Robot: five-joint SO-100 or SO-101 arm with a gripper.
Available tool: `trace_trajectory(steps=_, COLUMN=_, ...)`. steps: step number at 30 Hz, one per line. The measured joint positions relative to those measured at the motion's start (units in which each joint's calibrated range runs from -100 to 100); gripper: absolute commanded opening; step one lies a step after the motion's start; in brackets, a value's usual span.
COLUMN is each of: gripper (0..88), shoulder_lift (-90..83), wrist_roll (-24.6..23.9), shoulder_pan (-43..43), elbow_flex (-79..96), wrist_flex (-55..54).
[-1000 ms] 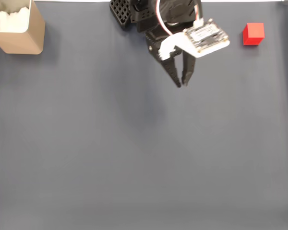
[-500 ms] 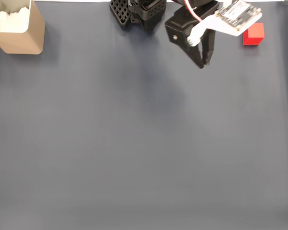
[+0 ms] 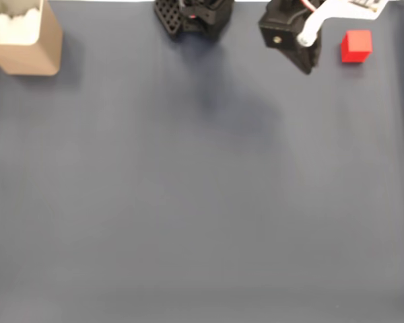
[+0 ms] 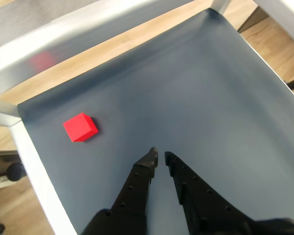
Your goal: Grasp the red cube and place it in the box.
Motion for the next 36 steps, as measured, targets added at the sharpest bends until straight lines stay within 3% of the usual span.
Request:
trace_trajectory(steps=22, gripper=2.4, shoulder_lift=8.68, wrist_roll=-0.63, shoulder_pan=-16.77, elbow_flex=-2.8, wrist_flex=-0.16)
trace_trajectory(steps=36, gripper=13.7, shoulder_lift=14.33, wrist_roll=2.2, shoulder_pan=-19.73, elbow_flex=-2.8, wrist_flex=-6.44)
